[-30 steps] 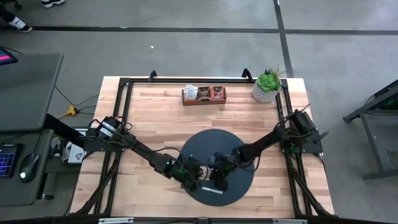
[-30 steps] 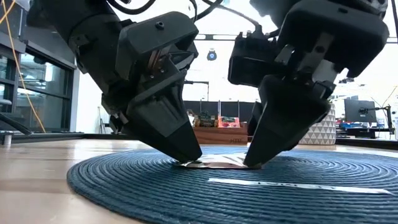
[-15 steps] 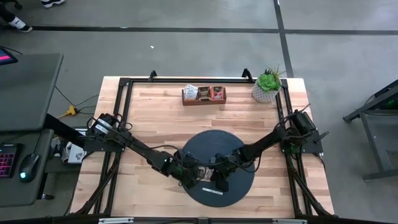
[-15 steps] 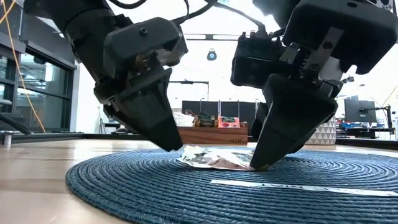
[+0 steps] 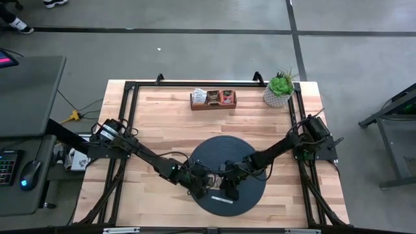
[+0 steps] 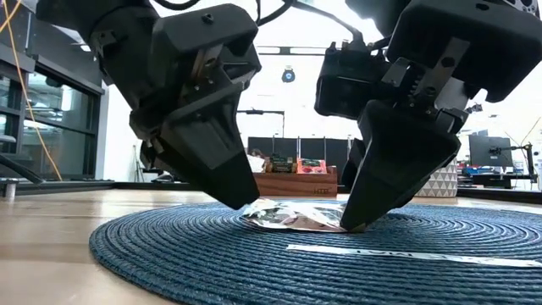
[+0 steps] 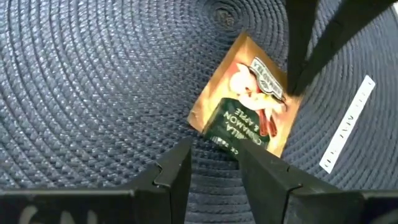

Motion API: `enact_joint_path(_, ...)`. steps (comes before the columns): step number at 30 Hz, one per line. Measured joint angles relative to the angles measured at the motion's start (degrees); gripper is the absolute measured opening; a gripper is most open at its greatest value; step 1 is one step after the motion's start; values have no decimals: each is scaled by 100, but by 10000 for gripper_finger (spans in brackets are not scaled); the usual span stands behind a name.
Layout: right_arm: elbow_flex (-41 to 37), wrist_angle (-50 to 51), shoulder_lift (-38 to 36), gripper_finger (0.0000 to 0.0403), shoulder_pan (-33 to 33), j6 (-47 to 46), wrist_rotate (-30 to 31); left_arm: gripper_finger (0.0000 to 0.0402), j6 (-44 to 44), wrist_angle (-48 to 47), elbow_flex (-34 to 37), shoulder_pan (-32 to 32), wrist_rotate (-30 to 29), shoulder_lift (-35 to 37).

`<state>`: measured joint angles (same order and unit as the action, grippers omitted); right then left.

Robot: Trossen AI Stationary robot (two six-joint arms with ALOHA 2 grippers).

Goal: Pick & Place Tea
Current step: Put the brown tea bag into the middle section of the wooden organizer

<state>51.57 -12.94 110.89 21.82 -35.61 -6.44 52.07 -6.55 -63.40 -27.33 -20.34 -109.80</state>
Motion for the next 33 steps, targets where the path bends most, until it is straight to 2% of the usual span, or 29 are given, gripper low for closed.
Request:
enact_joint_path(9, 2, -20, -2, 0, -2, 4, 45, 131, 96, -4, 0, 236, 394, 0)
enact_joint_path(19, 7, -25, -4, 0, -4, 69, 203, 131, 96, 240, 0, 576, 1354, 0)
enact_joint_path(29, 7, -57, -9, 0, -7, 108, 334, 128, 77, 346, -2, 675, 1426, 0)
enact_joint_path(33, 7, -88, -9, 0, -7, 108, 411, 93, 77, 338, -2, 675, 1454, 0)
